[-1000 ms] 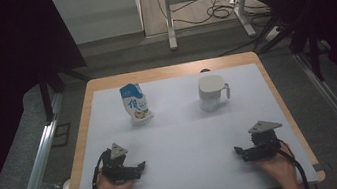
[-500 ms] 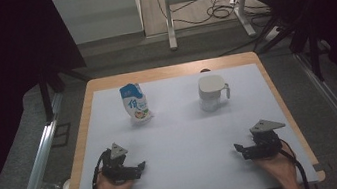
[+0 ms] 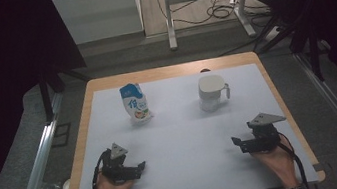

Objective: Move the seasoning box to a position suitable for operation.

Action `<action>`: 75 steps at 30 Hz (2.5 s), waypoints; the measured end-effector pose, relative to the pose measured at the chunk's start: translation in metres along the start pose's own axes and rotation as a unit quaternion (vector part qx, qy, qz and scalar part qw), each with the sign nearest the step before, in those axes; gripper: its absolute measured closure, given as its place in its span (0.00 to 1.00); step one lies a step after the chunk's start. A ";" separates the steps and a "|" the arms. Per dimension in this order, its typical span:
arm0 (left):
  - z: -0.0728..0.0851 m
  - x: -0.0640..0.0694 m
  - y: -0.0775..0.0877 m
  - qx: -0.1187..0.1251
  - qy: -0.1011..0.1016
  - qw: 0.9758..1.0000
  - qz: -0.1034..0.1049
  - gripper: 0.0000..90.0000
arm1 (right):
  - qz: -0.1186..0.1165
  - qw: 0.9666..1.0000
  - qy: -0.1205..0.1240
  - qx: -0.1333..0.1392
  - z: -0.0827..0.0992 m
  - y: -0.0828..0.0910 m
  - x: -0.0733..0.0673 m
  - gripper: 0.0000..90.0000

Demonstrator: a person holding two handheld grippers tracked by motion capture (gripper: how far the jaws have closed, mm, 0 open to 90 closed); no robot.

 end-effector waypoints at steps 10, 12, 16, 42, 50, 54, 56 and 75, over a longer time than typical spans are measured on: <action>0.000 0.000 0.000 0.000 0.000 1.000 0.000 0.02 | 0.005 0.999 -0.027 0.028 -0.020 0.003 0.010 0.25; 0.000 0.000 0.000 0.000 0.000 1.000 0.000 0.02 | 0.007 0.999 -0.028 0.028 -0.022 0.002 0.011 0.26; 0.000 0.000 0.000 0.000 0.000 1.000 0.000 0.02 | 0.031 0.999 -0.032 0.026 -0.030 0.000 0.017 0.27; 0.000 0.000 0.000 0.000 0.000 1.000 0.000 0.02 | 0.058 0.994 -0.052 0.073 -0.073 -0.012 0.046 0.40; 0.000 0.000 0.000 0.000 0.000 1.000 0.000 0.02 | 0.053 0.995 -0.058 0.055 -0.081 -0.028 0.056 0.46; 0.000 0.000 0.000 0.000 0.000 1.000 0.000 0.02 | 0.064 0.994 -0.064 0.060 -0.086 -0.032 0.062 0.50; 0.000 0.000 0.000 0.000 0.000 1.000 0.000 0.02 | 0.068 0.994 -0.069 0.053 -0.087 -0.035 0.066 0.52; 0.000 0.000 0.000 0.000 0.000 1.000 0.001 0.02 | 0.091 0.992 -0.081 0.038 -0.108 -0.061 0.076 0.69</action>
Point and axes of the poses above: each handheld gripper's, and its own axes: y roughly backward along the jaws, z roughly out of its underside, x roughly to its right, the point moved 8 cm from there along -y, roughly forward along the jaws, and after that the axes turned 12 degrees about -x, right-handed, at the moved point
